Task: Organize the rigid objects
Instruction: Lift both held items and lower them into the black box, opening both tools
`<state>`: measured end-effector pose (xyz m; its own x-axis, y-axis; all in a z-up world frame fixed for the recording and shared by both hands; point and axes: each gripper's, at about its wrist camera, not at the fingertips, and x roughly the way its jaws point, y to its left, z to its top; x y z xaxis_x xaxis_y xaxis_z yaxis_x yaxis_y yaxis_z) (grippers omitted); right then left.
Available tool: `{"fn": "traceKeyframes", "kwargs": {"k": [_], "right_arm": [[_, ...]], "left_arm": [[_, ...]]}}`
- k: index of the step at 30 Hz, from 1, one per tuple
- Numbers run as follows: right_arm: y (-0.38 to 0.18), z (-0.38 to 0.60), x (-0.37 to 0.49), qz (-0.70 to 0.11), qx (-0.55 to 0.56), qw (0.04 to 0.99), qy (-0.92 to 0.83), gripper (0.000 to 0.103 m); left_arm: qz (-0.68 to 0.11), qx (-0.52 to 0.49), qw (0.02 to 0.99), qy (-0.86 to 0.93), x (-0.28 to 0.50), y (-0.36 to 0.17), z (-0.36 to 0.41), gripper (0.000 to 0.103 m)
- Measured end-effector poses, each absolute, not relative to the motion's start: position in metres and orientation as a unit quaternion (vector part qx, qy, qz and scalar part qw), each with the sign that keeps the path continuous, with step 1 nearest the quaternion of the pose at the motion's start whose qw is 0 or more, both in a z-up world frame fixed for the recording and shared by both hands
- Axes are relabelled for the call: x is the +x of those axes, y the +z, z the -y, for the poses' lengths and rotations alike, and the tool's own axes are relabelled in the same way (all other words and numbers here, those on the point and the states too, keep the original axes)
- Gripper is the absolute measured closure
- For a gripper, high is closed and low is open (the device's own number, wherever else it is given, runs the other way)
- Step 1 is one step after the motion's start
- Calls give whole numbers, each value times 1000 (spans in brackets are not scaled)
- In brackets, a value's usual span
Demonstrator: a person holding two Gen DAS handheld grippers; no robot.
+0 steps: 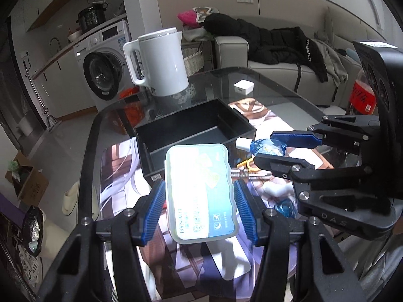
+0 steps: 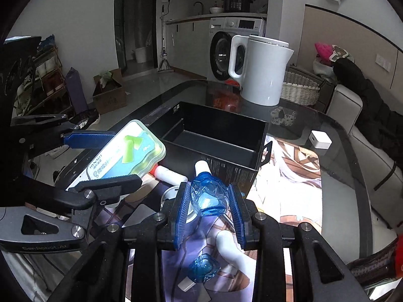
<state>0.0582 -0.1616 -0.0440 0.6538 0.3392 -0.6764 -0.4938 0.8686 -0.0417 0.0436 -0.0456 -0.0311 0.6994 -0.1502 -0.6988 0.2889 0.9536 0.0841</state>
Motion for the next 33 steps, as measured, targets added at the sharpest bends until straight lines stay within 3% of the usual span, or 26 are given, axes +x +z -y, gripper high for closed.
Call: {"fn": "traceKeyframes", "kwargs": {"k": [10, 26, 33], "right_arm": [[1, 153, 96, -256, -68, 939, 217, 72], [-71, 153, 198, -423, -55, 888, 170, 72], [-76, 142, 191, -429, -113, 880, 172, 72]], "left_arm": [[-316, 22, 945, -85, 100, 1, 19, 49], [-456, 7, 889, -38, 182, -77, 23, 49], [-462, 17, 885, -43, 182, -79, 25, 48]]}}
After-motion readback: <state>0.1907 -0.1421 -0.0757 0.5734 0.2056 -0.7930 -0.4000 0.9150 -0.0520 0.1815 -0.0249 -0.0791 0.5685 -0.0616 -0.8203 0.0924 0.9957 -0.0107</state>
